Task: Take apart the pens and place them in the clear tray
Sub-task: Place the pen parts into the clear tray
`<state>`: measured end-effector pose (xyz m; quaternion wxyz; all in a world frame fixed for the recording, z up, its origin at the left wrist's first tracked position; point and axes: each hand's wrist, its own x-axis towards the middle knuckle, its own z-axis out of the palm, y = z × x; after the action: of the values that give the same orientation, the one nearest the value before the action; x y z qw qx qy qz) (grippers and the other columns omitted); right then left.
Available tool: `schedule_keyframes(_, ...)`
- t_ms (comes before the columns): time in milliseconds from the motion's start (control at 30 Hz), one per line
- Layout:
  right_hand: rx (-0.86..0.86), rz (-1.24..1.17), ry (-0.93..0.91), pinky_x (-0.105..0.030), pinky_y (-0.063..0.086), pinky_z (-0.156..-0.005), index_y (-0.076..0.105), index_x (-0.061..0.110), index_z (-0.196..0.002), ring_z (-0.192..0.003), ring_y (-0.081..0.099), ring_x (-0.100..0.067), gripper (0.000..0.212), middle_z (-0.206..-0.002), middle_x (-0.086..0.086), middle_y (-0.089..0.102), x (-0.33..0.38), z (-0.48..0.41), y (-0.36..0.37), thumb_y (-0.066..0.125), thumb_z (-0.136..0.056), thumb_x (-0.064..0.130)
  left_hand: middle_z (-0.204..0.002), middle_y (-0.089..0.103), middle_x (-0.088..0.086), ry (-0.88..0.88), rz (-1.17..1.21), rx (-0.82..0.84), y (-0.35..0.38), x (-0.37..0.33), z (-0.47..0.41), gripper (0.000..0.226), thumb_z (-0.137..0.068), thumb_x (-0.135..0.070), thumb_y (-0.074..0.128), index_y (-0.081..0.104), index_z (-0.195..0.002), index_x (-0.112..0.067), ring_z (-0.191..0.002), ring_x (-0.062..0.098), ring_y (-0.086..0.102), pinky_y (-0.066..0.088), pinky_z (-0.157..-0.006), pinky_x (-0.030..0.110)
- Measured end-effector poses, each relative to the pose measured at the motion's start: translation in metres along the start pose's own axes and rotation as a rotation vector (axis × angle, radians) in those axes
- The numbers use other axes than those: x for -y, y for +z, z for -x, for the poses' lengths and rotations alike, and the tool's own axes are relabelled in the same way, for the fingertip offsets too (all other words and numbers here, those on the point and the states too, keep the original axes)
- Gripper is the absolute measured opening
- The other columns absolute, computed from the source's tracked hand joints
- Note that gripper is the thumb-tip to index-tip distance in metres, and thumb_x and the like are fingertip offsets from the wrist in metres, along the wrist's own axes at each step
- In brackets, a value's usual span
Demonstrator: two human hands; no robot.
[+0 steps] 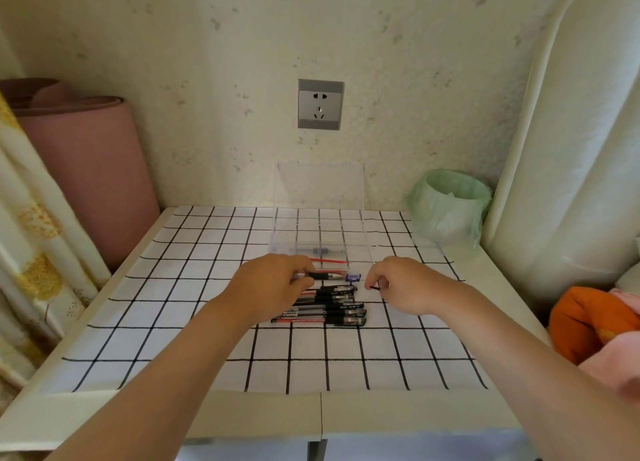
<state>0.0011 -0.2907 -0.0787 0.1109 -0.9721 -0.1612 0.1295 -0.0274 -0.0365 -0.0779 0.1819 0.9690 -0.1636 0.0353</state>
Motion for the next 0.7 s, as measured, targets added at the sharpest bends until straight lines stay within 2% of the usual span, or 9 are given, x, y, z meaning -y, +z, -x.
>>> schedule_keyframes(167, 0.045, -0.035, -0.005, -0.026, 0.047, -0.081, 0.056, 0.031, -0.127, -0.095, 0.057, -0.011, 0.044, -0.100, 0.012, 0.059, -0.001, 0.002, 0.005, 0.064, -0.087, 0.014, -0.094, 0.067, -0.012, -0.010, 0.010, 0.028, 0.004, -0.004, 0.000, 0.019, -0.097, -0.038, 0.050, 0.062, -0.111, -0.038, -0.078, 0.006, 0.060, 0.042, -0.062, 0.017)
schedule_keyframes(267, 0.042, -0.023, -0.026, -0.027, 0.049, -0.083, 0.056, 0.031, -0.127, -0.095, 0.057, -0.010, 0.044, -0.101, 0.012, 0.062, 0.001, 0.002, 0.005, 0.065, -0.087, 0.016, -0.096, 0.068, -0.010, -0.004, 0.040, 0.047, 0.005, -0.008, -0.001, 0.019, -0.098, -0.033, 0.050, 0.065, -0.110, -0.033, -0.083, 0.007, 0.061, 0.046, -0.068, 0.021)
schedule_keyframes(333, -0.008, -0.036, -0.046, -0.029, 0.050, -0.084, 0.059, 0.031, -0.124, -0.093, 0.059, -0.010, 0.036, -0.101, 0.012, 0.064, 0.004, 0.003, 0.003, 0.062, -0.090, 0.021, -0.095, 0.069, -0.009, 0.005, 0.049, 0.063, 0.005, -0.009, -0.002, 0.020, -0.098, -0.033, 0.050, 0.067, -0.108, -0.031, -0.082, 0.007, 0.061, 0.051, -0.072, 0.024)
schedule_keyframes(433, -0.142, -0.089, -0.108, -0.025, 0.048, -0.072, 0.062, 0.033, -0.117, -0.080, 0.057, -0.002, 0.025, -0.101, 0.013, 0.065, 0.014, 0.005, -0.002, 0.055, -0.095, 0.026, -0.093, 0.069, -0.009, 0.022, 0.045, 0.070, 0.005, -0.010, -0.003, 0.020, -0.098, -0.033, 0.049, 0.067, -0.107, -0.030, -0.081, 0.007, 0.062, 0.052, -0.074, 0.026)
schedule_keyframes(500, -0.190, -0.083, -0.162, -0.024, 0.043, -0.067, 0.063, 0.034, -0.117, -0.073, 0.052, 0.002, 0.024, -0.104, 0.013, 0.063, 0.023, 0.006, -0.003, 0.052, -0.096, 0.029, -0.091, 0.068, -0.010, 0.034, 0.034, 0.059, 0.005, -0.010, -0.002, 0.019, -0.098, -0.034, 0.049, 0.067, -0.106, -0.031, -0.079, 0.006, 0.061, 0.049, -0.069, 0.023)
schedule_keyframes(600, -0.165, -0.026, -0.215, -0.030, 0.046, -0.082, 0.063, 0.031, -0.123, -0.088, 0.053, -0.007, 0.028, -0.107, 0.011, 0.059, 0.034, 0.007, -0.001, 0.046, -0.101, 0.030, -0.090, 0.066, -0.016, 0.063, 0.018, 0.014, 0.005, -0.011, -0.001, 0.020, -0.096, -0.040, 0.051, 0.065, -0.108, -0.036, -0.072, 0.003, 0.055, 0.040, -0.060, 0.016)
schedule_keyframes(667, -0.131, -0.001, -0.220, -0.036, 0.049, -0.087, 0.067, 0.026, -0.116, -0.095, 0.057, -0.014, 0.029, -0.107, 0.007, 0.062, 0.038, 0.006, 0.001, 0.042, -0.102, 0.030, -0.095, 0.065, -0.019, 0.086, 0.018, -0.012, 0.004, -0.011, 0.000, 0.021, -0.095, -0.042, 0.052, 0.063, -0.112, -0.041, -0.077, 0.001, 0.056, 0.041, -0.063, 0.015)
schedule_keyframes(700, -0.119, 0.010, -0.220, -0.039, 0.050, -0.085, 0.069, 0.022, -0.109, -0.093, 0.059, -0.016, 0.029, -0.103, 0.004, 0.064, 0.038, 0.005, 0.002, 0.042, -0.102, 0.030, -0.097, 0.066, -0.018, 0.096, 0.021, -0.018, 0.004, -0.011, 0.000, 0.021, -0.095, -0.042, 0.052, 0.062, -0.113, -0.042, -0.082, 0.001, 0.058, 0.044, -0.067, 0.017)
